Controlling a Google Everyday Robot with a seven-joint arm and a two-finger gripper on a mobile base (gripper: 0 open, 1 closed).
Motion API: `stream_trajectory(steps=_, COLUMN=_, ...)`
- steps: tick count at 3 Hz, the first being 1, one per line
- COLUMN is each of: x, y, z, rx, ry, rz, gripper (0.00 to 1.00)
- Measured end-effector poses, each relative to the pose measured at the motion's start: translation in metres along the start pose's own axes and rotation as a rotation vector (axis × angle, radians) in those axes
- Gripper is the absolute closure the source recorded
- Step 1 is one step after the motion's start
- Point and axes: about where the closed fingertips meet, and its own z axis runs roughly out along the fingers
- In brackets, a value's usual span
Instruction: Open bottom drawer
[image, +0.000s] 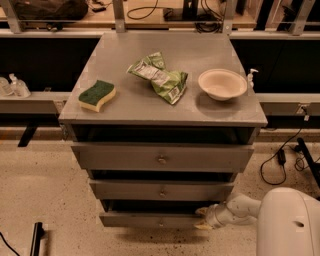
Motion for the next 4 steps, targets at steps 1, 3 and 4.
stream_trajectory(steps=1, x=0.0000, y=0.0000, z=0.0000, rx=0.000, ry=0.000, rz=0.000, gripper=0.42)
stream_trajectory(steps=3, x=-0.0012, y=0.0034, z=0.0040, rx=-0.008, ry=-0.003, rz=0.000, gripper=0.00)
stream_trajectory(steps=4, x=-0.0013, y=0.0036, z=0.0041, rx=-0.008, ry=-0.003, rz=0.000, gripper=0.00)
